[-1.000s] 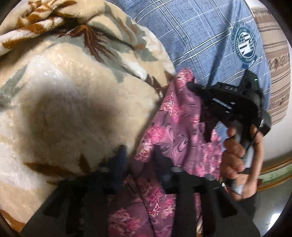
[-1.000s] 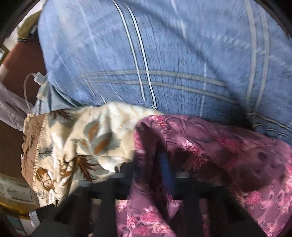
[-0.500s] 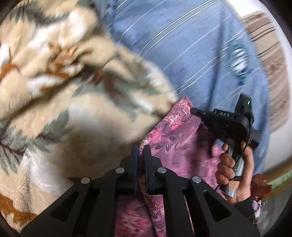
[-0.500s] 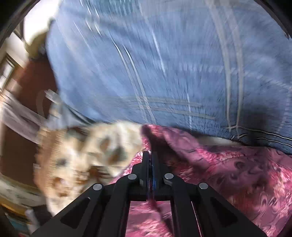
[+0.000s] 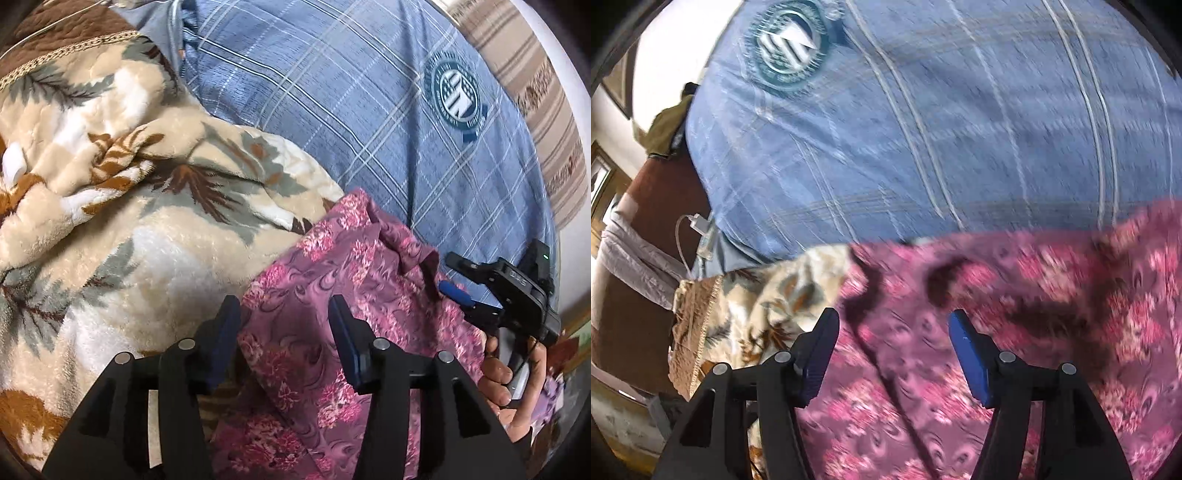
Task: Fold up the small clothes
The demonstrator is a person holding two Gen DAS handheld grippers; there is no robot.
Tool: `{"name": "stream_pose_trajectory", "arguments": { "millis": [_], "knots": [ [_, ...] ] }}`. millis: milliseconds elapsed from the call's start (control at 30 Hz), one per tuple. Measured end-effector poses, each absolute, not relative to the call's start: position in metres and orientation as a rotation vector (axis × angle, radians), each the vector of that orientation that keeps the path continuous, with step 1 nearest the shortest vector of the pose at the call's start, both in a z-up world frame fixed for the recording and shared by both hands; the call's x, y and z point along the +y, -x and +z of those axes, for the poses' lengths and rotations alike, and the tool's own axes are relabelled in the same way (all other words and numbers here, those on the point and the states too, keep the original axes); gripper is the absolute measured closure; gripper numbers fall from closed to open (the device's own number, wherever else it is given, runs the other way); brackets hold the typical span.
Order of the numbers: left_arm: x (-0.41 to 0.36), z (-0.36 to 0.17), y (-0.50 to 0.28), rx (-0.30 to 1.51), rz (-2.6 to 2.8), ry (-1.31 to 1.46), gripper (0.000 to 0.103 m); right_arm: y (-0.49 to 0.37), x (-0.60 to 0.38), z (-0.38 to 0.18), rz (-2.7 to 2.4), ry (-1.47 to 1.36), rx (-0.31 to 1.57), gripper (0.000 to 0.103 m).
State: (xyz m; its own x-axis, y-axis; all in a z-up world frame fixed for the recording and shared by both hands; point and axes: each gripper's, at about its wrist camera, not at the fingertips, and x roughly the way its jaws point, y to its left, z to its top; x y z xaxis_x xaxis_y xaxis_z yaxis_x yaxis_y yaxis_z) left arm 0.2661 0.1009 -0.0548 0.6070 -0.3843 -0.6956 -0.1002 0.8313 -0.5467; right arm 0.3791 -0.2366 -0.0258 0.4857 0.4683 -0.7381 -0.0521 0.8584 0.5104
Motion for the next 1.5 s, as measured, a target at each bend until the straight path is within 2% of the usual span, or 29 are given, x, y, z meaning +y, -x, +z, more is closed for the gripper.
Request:
{"name": "stream_pose_trajectory", "arguments": {
  "millis": [133,300,400,433,533,633,700,767,800,833,967,1033,1167,1200,1233,1267,1300,1500],
  "knots": [
    [0.096,-0.066,-0.271,0.988,-0.171,0.584,0.052,-0.388,-0.208,-0.054,0.429,-0.519,1.107,0.040],
    [0.114,-0.086,-0.275,1.039,-0.183,0.737,0.052,-0.421,-0.149,-0.062,0.459,-0.399,1.130,0.044],
    [0.117,-0.094,-0.276,1.072,-0.179,0.761,0.052,-0.444,-0.141,-0.081,0.411,-0.387,1.212,0.099],
    [0.116,-0.097,-0.277,1.084,-0.190,0.771,0.052,-0.442,-0.139,-0.084,0.424,-0.393,1.244,0.099],
    [0.112,-0.102,-0.276,1.107,-0.208,0.778,0.052,-0.424,-0.148,-0.061,0.432,-0.378,1.172,0.100],
    [0.109,-0.096,-0.275,1.102,-0.183,0.733,0.052,-0.428,-0.160,-0.076,0.310,-0.308,1.204,0.087],
    [0.112,-0.087,-0.269,1.075,-0.176,0.713,0.052,-0.426,-0.171,-0.089,0.323,-0.367,1.270,0.086],
    [0.115,-0.078,-0.264,1.055,-0.186,0.717,0.052,-0.396,-0.185,-0.067,0.395,-0.425,1.182,0.062],
    [0.115,-0.074,-0.260,1.051,-0.198,0.720,0.052,-0.381,-0.191,-0.059,0.408,-0.430,1.148,0.032],
    [0.113,-0.071,-0.256,1.052,-0.215,0.718,0.052,-0.353,-0.202,-0.050,0.408,-0.451,1.111,0.027],
    [0.095,-0.054,-0.239,1.060,-0.310,0.703,0.052,-0.268,-0.234,-0.053,0.418,-0.486,1.131,0.029],
    [0.084,-0.049,-0.223,1.054,-0.350,0.686,0.042,-0.226,-0.245,-0.064,0.398,-0.477,1.149,0.038],
    [0.062,-0.068,-0.188,1.099,-0.347,0.642,0.041,-0.176,-0.259,-0.092,0.329,-0.435,1.195,0.051],
    [0.056,-0.077,-0.184,1.131,-0.344,0.638,0.041,-0.170,-0.263,-0.099,0.308,-0.438,1.201,0.063],
    [0.049,-0.082,-0.183,1.152,-0.355,0.638,0.041,-0.163,-0.265,-0.102,0.307,-0.439,1.186,0.068],
    [0.042,-0.086,-0.183,1.166,-0.377,0.631,0.041,-0.156,-0.271,-0.100,0.319,-0.432,1.176,0.089],
    [0.034,-0.088,-0.183,1.181,-0.386,0.607,0.041,-0.153,-0.272,-0.097,0.335,-0.453,1.178,0.096],
    [0.025,-0.080,-0.175,1.191,-0.369,0.564,0.041,-0.096,-0.266,-0.053,0.448,-0.560,1.104,0.096]
  ]
}}
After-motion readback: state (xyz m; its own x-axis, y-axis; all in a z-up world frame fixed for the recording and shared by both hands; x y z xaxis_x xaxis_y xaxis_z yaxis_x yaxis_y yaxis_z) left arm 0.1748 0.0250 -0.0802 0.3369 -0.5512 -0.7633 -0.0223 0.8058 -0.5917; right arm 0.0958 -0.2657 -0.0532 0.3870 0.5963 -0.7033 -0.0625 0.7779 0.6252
